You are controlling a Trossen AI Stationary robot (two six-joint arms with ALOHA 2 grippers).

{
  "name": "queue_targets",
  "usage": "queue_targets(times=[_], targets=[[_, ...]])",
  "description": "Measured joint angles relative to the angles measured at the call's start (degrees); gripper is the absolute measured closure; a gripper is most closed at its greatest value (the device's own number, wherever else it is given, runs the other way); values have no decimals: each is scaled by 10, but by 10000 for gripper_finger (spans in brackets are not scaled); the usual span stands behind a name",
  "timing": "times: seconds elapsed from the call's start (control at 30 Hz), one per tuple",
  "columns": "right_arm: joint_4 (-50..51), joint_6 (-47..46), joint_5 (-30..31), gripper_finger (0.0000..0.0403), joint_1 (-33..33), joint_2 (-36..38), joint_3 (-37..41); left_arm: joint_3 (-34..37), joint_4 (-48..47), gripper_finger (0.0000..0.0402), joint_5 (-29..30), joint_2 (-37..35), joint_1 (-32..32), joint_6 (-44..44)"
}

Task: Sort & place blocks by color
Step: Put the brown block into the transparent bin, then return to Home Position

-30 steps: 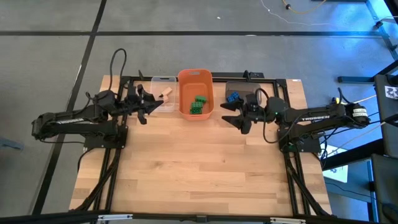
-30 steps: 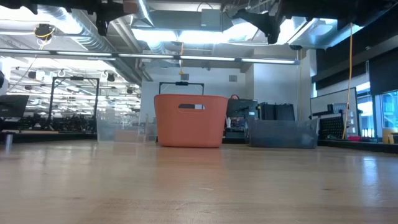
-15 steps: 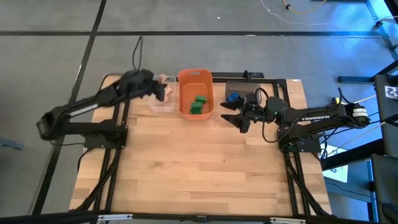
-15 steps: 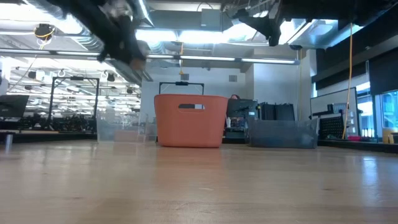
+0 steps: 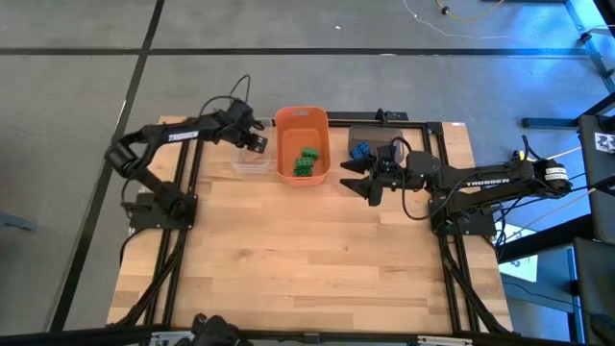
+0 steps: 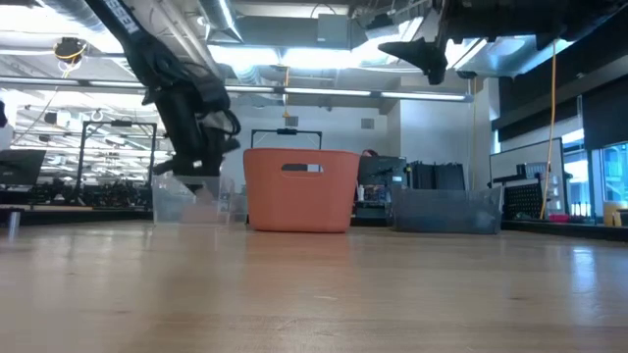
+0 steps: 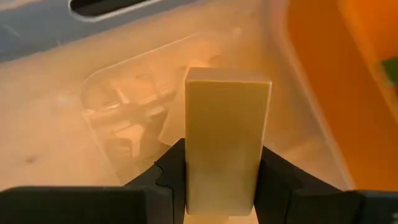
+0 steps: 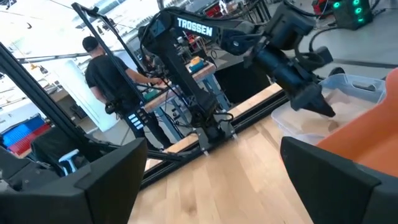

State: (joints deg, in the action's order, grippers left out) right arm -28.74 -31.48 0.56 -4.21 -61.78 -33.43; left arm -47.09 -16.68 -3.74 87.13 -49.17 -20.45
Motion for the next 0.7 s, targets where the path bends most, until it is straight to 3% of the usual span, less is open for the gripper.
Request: queue_targets(times=[0.23, 0.5, 0.7], targets=[[0, 0, 0, 34, 0, 0, 0, -1, 2, 274, 40, 14, 1, 9], [-1, 0, 0, 34, 0, 0, 0, -1, 1, 129, 57, 5, 0, 16], [-1, 0, 0, 34, 0, 0, 0, -24, -19, 80, 13, 5, -6, 16]])
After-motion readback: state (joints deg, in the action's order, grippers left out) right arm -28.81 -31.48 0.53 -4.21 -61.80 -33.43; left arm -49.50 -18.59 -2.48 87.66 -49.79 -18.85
